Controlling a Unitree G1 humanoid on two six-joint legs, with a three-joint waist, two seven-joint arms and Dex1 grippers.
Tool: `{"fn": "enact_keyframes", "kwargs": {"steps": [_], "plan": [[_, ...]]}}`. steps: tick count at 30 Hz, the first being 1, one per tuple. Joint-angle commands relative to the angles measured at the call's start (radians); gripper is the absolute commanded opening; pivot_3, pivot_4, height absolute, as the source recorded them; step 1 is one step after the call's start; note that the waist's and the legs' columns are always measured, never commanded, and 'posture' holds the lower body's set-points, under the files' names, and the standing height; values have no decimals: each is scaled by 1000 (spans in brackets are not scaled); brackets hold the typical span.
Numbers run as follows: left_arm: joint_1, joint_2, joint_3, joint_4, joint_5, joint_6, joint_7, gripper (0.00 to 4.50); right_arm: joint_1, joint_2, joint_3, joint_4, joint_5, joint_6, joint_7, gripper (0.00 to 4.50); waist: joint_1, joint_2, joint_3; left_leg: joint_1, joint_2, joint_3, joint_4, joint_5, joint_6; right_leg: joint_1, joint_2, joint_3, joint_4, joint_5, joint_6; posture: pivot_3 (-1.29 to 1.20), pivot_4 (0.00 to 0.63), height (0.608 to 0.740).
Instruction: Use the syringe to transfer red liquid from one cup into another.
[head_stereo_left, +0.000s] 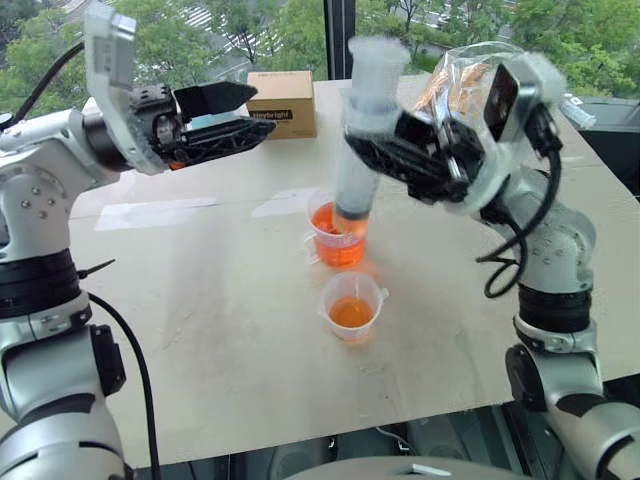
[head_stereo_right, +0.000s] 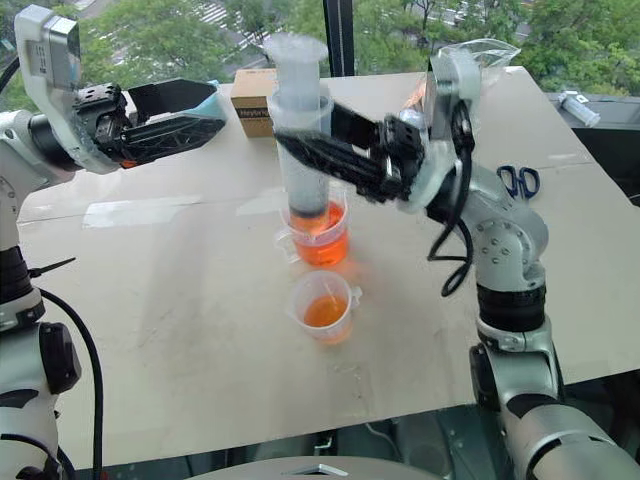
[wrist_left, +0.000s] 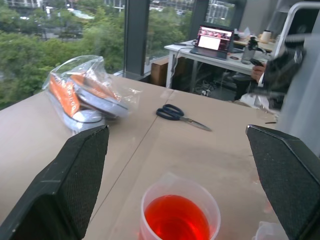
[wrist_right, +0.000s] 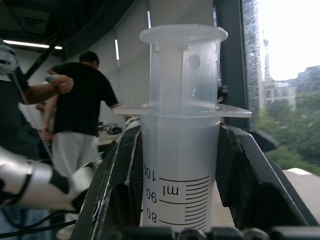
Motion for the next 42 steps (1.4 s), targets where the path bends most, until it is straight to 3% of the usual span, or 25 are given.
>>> {"fn": "enact_keyframes", "kwargs": {"steps": [1, 8, 18, 37, 40, 42], "plan": [[-51, 16, 4, -27, -58, 16, -54, 4451, 39, -14, 32, -95, 82, 53, 13, 1605, -2, 0, 0, 0, 0, 0, 0, 0, 0, 0, 0, 0, 0, 0, 0, 0, 150, 740], [-88, 5, -46, -106, -148, 82, -105, 4451, 112, -9, 104, -121, -7, -11, 28, 1605, -4, 0, 0, 0, 0, 0, 0, 0, 0, 0, 1, 1, 0, 0, 0, 0, 150, 740], [-165, -77, -49, -212, -333, 180, -30, 4451, 158, 0, 171, -70, -164, -146, 78, 1605, -2, 0, 0, 0, 0, 0, 1, 0, 0, 0, 0, 1, 0, 0, 0, 0, 150, 740], [-64, -22, -147, -254, -246, 139, -101, 4451, 150, 29, 184, -32, -217, -199, 99, 1605, -2, 0, 0, 1, 0, 0, 2, 0, 0, 0, 1, 1, -1, 0, 0, 0, 150, 740], [-65, -26, -156, -247, -237, 129, -110, 3644, 152, 26, 181, -36, -216, -199, 97, 1605, -2, 0, 0, 1, 0, 0, 2, 0, 0, 0, 1, 1, -1, 0, 0, 0, 150, 740], [-67, -31, -158, -244, -238, 128, -116, 2728, 154, 23, 178, -41, -214, -198, 95, 1605, -2, 0, 0, 1, 0, 0, 2, 0, 0, 0, 1, 1, -1, 0, 0, 0, 150, 740]]}}
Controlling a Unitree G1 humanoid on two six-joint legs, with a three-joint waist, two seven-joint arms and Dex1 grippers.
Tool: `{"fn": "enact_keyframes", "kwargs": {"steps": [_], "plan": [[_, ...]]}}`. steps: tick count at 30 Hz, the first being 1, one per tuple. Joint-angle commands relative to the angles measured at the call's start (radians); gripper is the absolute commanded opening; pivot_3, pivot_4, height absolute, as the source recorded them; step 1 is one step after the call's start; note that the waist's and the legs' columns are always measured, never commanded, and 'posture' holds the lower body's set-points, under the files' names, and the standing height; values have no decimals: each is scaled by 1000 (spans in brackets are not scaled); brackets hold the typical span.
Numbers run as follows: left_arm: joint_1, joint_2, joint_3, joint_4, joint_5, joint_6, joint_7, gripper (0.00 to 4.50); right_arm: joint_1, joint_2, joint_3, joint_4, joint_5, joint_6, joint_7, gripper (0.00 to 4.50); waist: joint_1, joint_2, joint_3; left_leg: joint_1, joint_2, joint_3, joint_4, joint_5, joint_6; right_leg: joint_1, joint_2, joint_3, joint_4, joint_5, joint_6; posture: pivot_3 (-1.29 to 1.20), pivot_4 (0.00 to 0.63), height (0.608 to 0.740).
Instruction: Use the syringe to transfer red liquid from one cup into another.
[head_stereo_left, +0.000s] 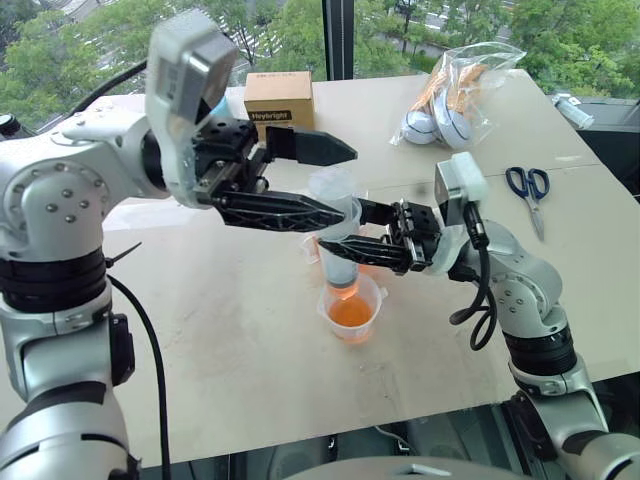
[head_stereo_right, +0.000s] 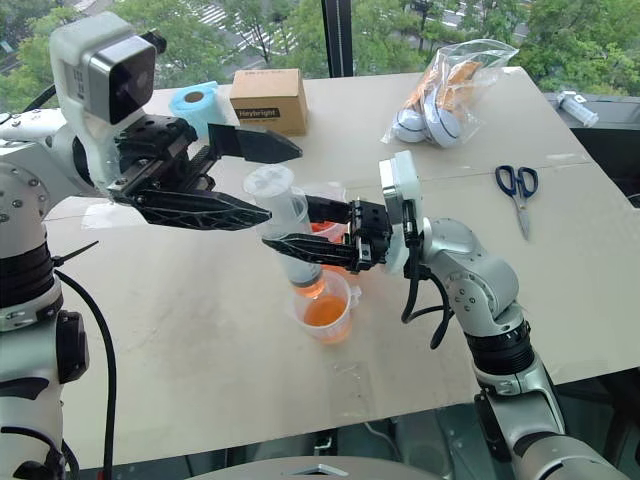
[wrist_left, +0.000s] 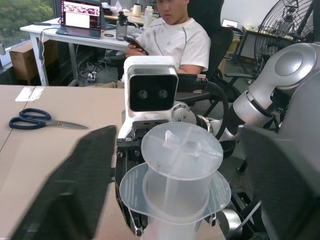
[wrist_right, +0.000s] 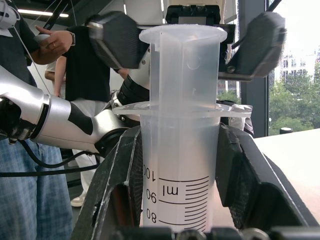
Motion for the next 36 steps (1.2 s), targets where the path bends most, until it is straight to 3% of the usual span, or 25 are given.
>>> {"fn": "enact_keyframes", "kwargs": {"steps": [1, 3, 4, 18, 27, 29, 30, 33, 36], "plan": [[-13, 2, 4, -10, 1, -21, -21, 2427, -8, -1, -16, -28, 13, -17, 5, 1605, 0, 0, 0, 0, 0, 0, 0, 0, 0, 0, 0, 0, 0, 0, 0, 0, 150, 740], [-13, -3, 0, -11, 1, -21, -27, 1583, -6, -3, -17, -31, 13, -17, 3, 1605, 0, 0, 0, 0, 0, 0, 0, 0, 0, 0, 0, 0, 0, 0, 0, 0, 150, 740], [-13, -4, -3, -13, 2, -21, -29, 1429, -5, -3, -17, -32, 14, -17, 2, 1605, 0, 0, 0, 0, 0, 0, 0, 0, 0, 0, 0, 0, 0, 0, 0, 0, 150, 740], [85, 19, -137, -83, 120, -86, -89, 1429, -125, 10, -116, -57, 131, 41, -81, 1605, 1, 0, 0, 0, 0, 0, 0, 0, 0, 0, 0, 0, 0, 0, 0, 0, 150, 740], [68, -22, -131, -72, 116, -89, -54, 1429, -152, 5, -140, -58, 158, 60, -101, 1605, 3, 0, 0, 0, 0, 0, 0, 0, 0, 0, 0, 0, 0, 0, 0, 0, 150, 740], [29, -42, -92, -45, 90, -73, -16, 2437, -137, -7, -140, -64, 163, 72, -96, 1605, 5, 0, 0, 0, 0, 0, 0, 0, 0, 0, 0, 0, 0, 0, 0, 0, 150, 740], [13, -45, -74, -35, 80, -65, -4, 2665, -131, -12, -141, -68, 165, 77, -94, 1605, 6, 0, 0, 0, 0, 0, 0, 0, 0, 0, 0, 0, 0, 0, 0, 0, 150, 740], [-70, -46, 10, 35, 31, -31, 49, 3938, -120, -24, -151, -76, 181, 89, -102, 1605, 5, 0, 0, 0, 0, 0, 0, 0, 0, 0, 0, 0, 0, 0, 0, 0, 150, 740], [-255, -45, 162, 218, -76, 5, 154, 3938, -122, -33, -170, -79, 202, 100, -117, 1605, 0, -2, 1, 0, 0, -1, 1, 0, 0, 0, 0, 0, 0, 0, 0, 0, 150, 740]]}}
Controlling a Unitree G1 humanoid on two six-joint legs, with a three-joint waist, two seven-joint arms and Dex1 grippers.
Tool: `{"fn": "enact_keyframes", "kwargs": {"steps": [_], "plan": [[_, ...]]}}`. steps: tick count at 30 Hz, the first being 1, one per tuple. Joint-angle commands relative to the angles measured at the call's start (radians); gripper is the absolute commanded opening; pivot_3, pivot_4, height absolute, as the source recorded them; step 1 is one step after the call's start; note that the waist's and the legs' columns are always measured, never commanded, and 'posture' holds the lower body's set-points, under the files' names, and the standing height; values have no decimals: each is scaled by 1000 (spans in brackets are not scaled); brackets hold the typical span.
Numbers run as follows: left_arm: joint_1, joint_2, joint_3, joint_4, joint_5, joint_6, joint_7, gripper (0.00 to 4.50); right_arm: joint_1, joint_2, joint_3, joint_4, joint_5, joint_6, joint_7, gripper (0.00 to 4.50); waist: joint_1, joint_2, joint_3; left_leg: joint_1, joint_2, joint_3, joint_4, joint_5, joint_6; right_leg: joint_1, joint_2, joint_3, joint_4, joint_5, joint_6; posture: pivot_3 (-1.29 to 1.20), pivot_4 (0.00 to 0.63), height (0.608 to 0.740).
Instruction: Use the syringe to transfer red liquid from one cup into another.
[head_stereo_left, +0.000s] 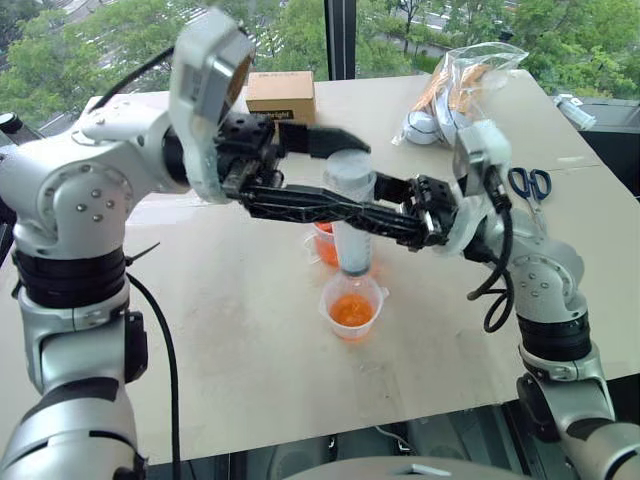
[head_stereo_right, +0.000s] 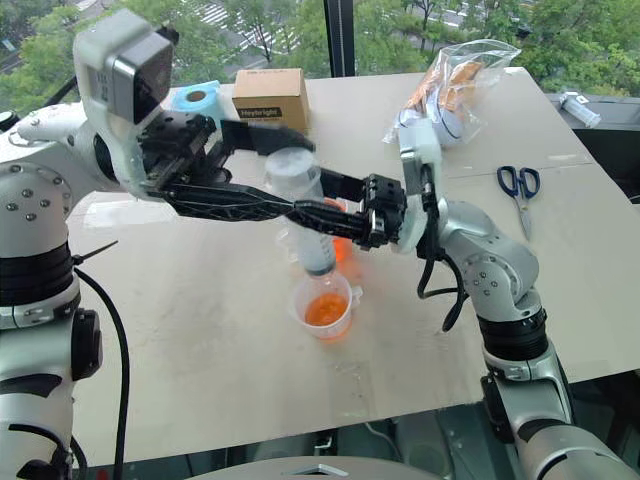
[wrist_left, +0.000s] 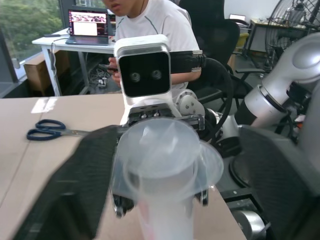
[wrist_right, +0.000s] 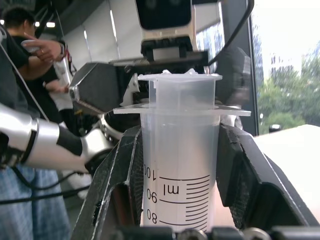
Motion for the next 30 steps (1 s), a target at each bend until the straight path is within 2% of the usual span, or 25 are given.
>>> {"fn": "enact_keyframes", "kwargs": {"steps": [1, 4, 6, 10, 13, 15, 19, 21, 22, 24, 25, 26, 30], "plan": [[-182, 19, 189, 163, -106, 26, 112, 3938, -28, -7, -43, -53, 56, -6, -17, 1605, -6, -1, 0, 0, 1, 0, 0, 0, 0, 0, 1, 0, 0, 0, 0, 0, 150, 740], [-279, 59, 279, 290, -92, -8, 182, 3938, -70, -6, -105, -28, 132, 16, -71, 1605, -11, -1, 0, 0, 0, 0, -1, 0, 0, 0, 1, 1, 0, 0, 0, 0, 150, 740], [-284, 108, 315, 352, -44, -32, 220, 3938, -98, -38, -168, 10, 183, 34, -101, 1605, -11, -1, 0, 1, 0, 1, -1, 0, 0, 0, 0, 1, 0, 0, 0, 0, 150, 740], [-25, 247, 314, 315, 166, -134, 263, 3938, -86, -207, -274, 172, 74, 10, -118, 1605, -3, 0, -1, 3, -1, 1, -1, 0, 0, 1, -2, 1, 0, 0, 0, 0, 150, 740], [260, 300, 369, 224, 283, -165, 329, 3938, -16, -338, -250, 288, -142, -73, -132, 1605, 4, -2, -1, 2, -1, 1, -1, 0, 0, 1, -2, 1, -1, 0, 0, 0, 150, 740], [430, 307, 427, 142, 328, -168, 355, 3938, 29, -383, -242, 311, -204, -89, -126, 1605, 7, -5, 0, 0, 0, 1, -1, 0, 1, 0, -6, 3, 0, 0, 0, 0, 150, 740], [890, 176, 632, -136, 397, -170, 399, 3938, 166, -431, -213, 276, -297, -41, -168, 1605, -7, -4, -1, -2, 1, 4, -8, -1, 1, -4, -7, 7, -3, 0, 0, 0, 150, 740], [1052, 66, 644, -232, 429, -200, 457, 3966, 173, -410, -186, 293, -335, -36, -200, 2592, -5, -4, 0, -1, 1, 5, -12, -1, 1, -4, -9, 6, -4, 0, 0, 0, 150, 740], [1093, 13, 636, -265, 431, -202, 495, 3966, 158, -392, -180, 313, -352, -52, -213, 2812, -8, -4, 0, -1, 1, 6, -12, 0, 0, -5, -8, 6, -6, 0, 0, 0, 150, 740], [1147, -66, 599, -314, 481, -254, 558, 3966, 126, -366, -171, 357, -411, -105, -246, 3594, -5, -4, 0, 2, 1, 7, -12, 0, 0, -3, -9, 8, -7, 0, 0, 0, 150, 740], [1164, -95, 582, -332, 508, -277, 589, 3966, 115, -362, -175, 377, -437, -124, -262, 4222, -2, -4, 0, 2, 1, 7, -12, 0, 0, -3, -9, 7, -7, 0, 0, 0, 150, 740], [1179, -130, 573, -350, 519, -290, 614, 3966, 116, -366, -188, 390, -439, -131, -253, 4491, 5, -5, -1, 3, 1, 7, -11, 0, 0, -2, -9, 7, -6, 0, -1, 0, 150, 740], [1337, -201, 538, -472, 562, -333, 626, 3966, 269, -454, -269, 328, -362, -140, -60, 4491, 35, -8, -4, 3, 1, 5, -9, -1, 0, 0, -11, 5, -7, 1, -1, 0, 150, 740]]}}
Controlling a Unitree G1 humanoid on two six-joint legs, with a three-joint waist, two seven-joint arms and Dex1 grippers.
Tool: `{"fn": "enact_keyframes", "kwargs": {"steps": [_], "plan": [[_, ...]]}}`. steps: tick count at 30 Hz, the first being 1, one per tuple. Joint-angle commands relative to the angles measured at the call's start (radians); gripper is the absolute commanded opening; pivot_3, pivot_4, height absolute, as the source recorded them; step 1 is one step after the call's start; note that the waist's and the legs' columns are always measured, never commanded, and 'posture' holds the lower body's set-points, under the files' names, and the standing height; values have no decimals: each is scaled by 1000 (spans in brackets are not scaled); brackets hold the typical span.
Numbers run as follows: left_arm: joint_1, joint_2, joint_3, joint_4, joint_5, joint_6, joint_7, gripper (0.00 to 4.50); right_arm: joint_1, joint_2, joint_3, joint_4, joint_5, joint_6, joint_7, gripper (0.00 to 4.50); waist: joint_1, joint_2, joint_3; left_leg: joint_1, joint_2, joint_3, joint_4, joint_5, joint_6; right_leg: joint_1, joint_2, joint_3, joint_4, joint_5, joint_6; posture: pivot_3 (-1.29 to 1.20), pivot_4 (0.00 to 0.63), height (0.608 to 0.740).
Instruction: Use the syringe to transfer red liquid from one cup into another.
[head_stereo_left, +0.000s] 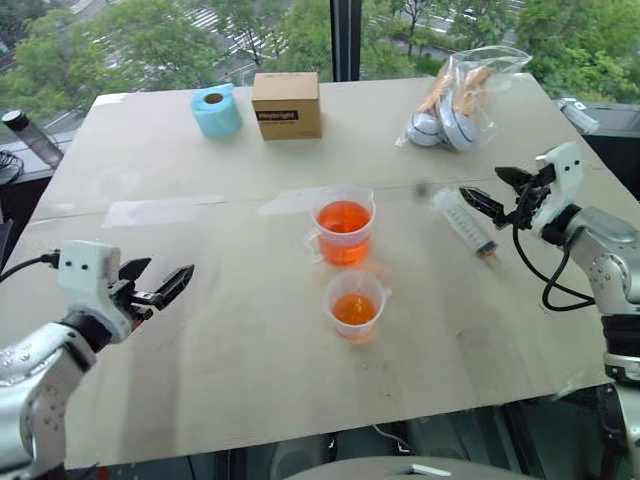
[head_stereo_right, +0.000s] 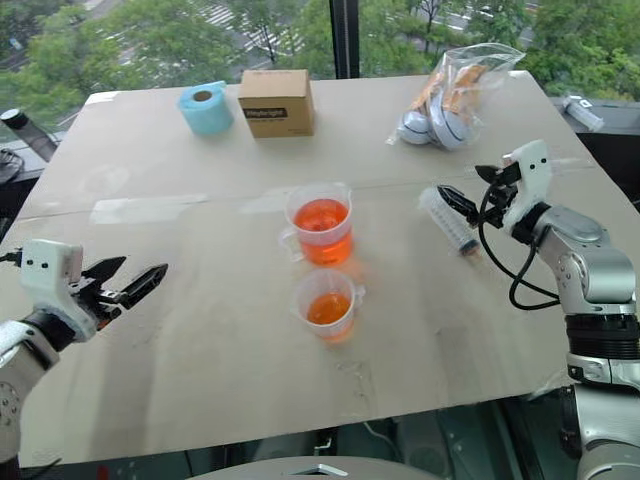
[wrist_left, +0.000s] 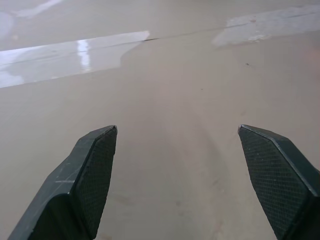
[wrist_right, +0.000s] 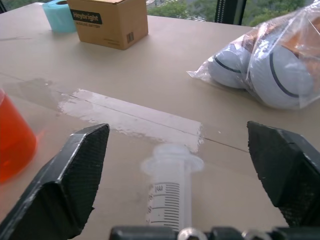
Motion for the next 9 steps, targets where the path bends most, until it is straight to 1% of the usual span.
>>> {"fn": "enact_keyframes", "kwargs": {"steps": [1, 2, 4, 6, 9], "plan": [[149, -41, -24, -143, 70, -77, 16, 3966, 176, -99, -124, -75, 58, -67, 201, 4491, 13, 0, -2, -1, 0, -1, 0, 0, 1, 1, 0, -1, -3, 0, 0, 0, 150, 740], [192, -59, -27, -167, 70, -85, 15, 3966, 236, -117, -148, -81, 62, -98, 251, 4491, 21, 0, -3, -2, 0, -1, -1, -1, 1, 1, 0, -1, -6, 0, 0, 0, 150, 740], [281, -105, -41, -203, 78, -131, 4, 3966, 357, -134, -205, -72, 92, -137, 349, 4491, 20, 1, -3, -3, 0, -1, -2, -3, 4, 2, -1, -1, -10, 0, 0, 0, 150, 740], [377, -149, -66, -227, 79, -162, -21, 3966, 470, -137, -241, -33, 78, -223, 439, 4491, 18, 1, -3, -4, 0, -1, -3, -3, 4, 2, 0, -1, -13, 0, 0, 0, 150, 740], [506, -168, -99, -232, 78, -237, -110, 3966, 587, -136, -243, 10, 38, -345, 543, 4491, 12, 4, -4, 2, 0, -1, -3, -4, 5, 7, 0, -1, -14, 0, 0, 0, 150, 740]]}}
